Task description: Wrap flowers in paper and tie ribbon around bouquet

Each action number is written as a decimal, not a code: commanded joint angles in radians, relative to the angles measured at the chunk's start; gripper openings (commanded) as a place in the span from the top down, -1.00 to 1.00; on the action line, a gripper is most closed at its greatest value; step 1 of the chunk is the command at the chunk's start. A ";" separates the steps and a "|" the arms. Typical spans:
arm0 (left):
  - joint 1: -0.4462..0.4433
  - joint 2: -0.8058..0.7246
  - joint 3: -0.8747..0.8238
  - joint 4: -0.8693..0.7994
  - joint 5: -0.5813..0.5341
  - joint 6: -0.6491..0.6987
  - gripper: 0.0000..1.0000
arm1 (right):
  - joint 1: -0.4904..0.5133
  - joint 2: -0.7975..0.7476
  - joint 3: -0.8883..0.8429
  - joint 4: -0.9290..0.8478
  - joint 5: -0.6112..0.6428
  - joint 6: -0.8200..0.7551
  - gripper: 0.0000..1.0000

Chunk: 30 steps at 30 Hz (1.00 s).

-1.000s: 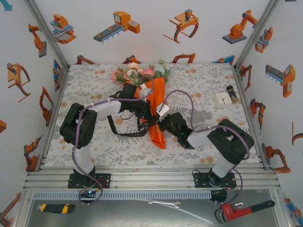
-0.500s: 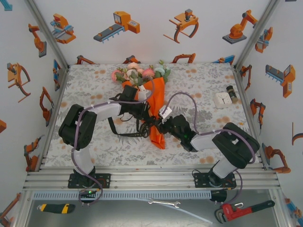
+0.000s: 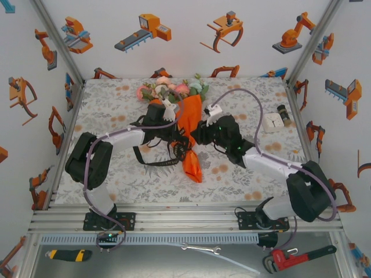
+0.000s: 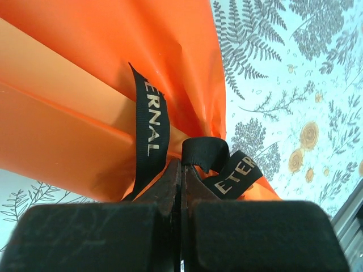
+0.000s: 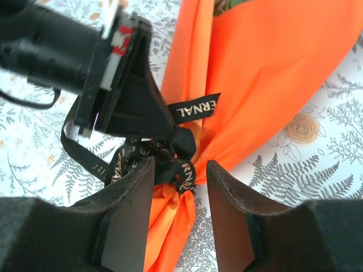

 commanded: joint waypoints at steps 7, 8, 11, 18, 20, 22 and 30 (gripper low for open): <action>-0.008 -0.043 -0.104 0.259 0.003 -0.202 1.00 | -0.079 0.231 0.194 -0.198 -0.265 0.218 0.17; -0.008 -0.047 -0.111 0.265 0.005 -0.201 1.00 | -0.080 0.246 0.198 -0.198 -0.280 0.223 0.16; -0.012 -0.058 -0.115 0.259 0.004 -0.190 1.00 | -0.079 0.274 0.189 -0.175 -0.295 0.226 0.10; -0.012 -0.065 -0.110 0.244 0.016 -0.161 1.00 | -0.079 0.331 0.198 -0.168 -0.325 0.220 0.07; -0.012 -0.071 -0.112 0.244 0.018 -0.155 1.00 | -0.079 0.336 0.193 -0.149 -0.320 0.230 0.15; -0.012 -0.078 -0.114 0.244 0.024 -0.146 1.00 | -0.079 0.339 0.196 -0.140 -0.317 0.232 0.14; -0.012 -0.075 -0.110 0.224 0.022 -0.130 1.00 | -0.110 0.328 0.171 -0.025 -0.357 0.291 -0.14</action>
